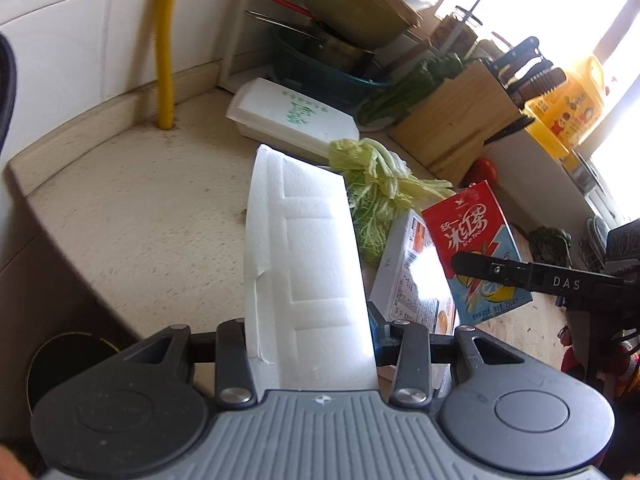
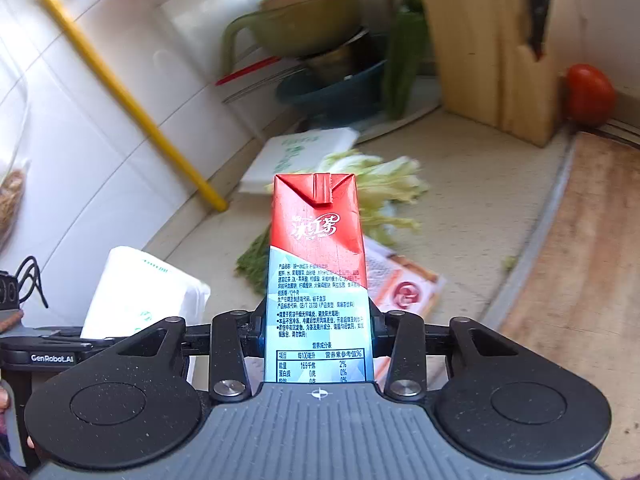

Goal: Collect trash
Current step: 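Carry the held foam box and drink carton down over the black trash bin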

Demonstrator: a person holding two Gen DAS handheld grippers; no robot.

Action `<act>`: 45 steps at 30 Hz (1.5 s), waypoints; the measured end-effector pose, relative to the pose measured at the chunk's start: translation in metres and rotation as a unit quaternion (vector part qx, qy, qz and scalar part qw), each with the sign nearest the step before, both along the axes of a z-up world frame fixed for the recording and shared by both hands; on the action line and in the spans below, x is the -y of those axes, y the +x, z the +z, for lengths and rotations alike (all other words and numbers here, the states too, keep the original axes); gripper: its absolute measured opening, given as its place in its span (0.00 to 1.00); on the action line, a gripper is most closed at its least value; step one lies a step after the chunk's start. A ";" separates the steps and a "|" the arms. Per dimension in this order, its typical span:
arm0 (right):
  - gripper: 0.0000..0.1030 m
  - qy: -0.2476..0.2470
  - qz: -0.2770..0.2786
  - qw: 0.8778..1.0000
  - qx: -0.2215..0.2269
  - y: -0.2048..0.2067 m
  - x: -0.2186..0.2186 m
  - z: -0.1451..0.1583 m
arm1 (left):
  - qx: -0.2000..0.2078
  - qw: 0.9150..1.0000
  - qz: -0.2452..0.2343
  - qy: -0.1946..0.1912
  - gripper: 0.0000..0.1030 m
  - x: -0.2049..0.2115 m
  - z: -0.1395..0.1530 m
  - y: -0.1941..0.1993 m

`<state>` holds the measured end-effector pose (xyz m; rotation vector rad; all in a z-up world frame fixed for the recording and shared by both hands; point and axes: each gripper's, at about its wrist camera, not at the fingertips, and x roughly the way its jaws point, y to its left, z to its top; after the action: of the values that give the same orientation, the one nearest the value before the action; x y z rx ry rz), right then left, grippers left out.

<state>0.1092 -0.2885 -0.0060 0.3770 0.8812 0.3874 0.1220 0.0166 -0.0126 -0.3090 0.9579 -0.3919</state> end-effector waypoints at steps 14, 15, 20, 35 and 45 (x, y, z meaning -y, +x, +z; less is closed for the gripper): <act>0.47 0.029 0.168 0.985 -0.013 -0.003 -0.119 0.000 | -0.014 0.993 0.113 0.007 0.36 -0.082 -0.005 -0.065; 0.47 0.031 0.178 0.983 -0.019 -0.003 -0.130 -0.002 | -0.016 0.992 0.123 0.009 0.36 -0.090 -0.006 -0.071; 0.47 0.035 0.231 0.972 -0.031 -0.013 -0.180 -0.007 | -0.028 0.986 0.161 0.019 0.36 -0.121 -0.014 -0.091; 0.47 -0.007 0.290 0.957 -0.017 -0.033 -0.271 -0.005 | -0.025 0.978 0.206 0.038 0.36 -0.166 -0.022 -0.109; 0.47 -0.027 0.284 0.959 -0.011 -0.030 -0.290 -0.007 | -0.024 0.975 0.217 0.049 0.36 -0.183 -0.025 -0.108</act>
<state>0.0795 0.0018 -0.0128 0.0690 1.0135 0.8874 0.0140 0.1995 -0.0373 -0.4270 0.9241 0.0624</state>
